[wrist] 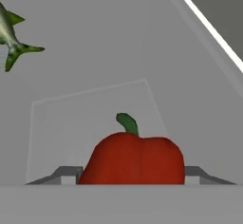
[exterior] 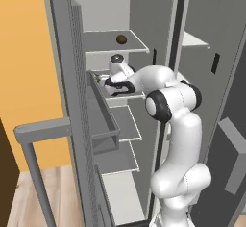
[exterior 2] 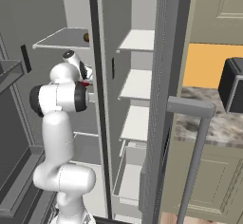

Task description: Take the bell pepper and kiwi from the fridge shelf and place them in the freezer drawer to begin freezing them.

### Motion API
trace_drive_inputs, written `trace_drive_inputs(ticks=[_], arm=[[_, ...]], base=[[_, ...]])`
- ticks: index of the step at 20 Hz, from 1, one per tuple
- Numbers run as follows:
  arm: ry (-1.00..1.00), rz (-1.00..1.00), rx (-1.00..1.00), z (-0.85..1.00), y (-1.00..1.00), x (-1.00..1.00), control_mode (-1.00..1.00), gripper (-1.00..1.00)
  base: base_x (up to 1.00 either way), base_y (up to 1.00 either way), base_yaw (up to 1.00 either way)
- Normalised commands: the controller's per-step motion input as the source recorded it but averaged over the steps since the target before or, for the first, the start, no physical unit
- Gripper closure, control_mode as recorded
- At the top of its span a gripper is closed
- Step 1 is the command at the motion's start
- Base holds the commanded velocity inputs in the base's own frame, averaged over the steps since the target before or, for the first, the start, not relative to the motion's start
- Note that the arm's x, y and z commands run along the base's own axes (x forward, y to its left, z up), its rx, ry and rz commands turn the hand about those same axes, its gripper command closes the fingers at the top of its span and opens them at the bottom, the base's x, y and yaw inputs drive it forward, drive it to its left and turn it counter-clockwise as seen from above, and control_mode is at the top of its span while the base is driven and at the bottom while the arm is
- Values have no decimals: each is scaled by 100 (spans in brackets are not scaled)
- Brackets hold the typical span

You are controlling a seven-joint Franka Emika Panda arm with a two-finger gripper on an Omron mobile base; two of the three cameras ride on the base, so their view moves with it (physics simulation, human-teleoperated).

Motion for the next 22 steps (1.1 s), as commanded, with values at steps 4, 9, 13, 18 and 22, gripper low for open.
trace_drive_inputs(ticks=[4, 9, 13, 18, 22], arm=[[-3, 0, 1, 0, 0, -67, -100, 100], [-9, 0, 1, 0, 0, -84, -100, 100], [-7, 0, 5, 1, 0, -96, -100, 100], [-1, 0, 7, 29, -3, -98, -100, 100], [5, 0, 4, 57, -11, -81, -100, 100]], base=[[0, 0, 0], [0, 0, 0], [0, 0, 0], [0, 0, 0], [0, 0, 0]])
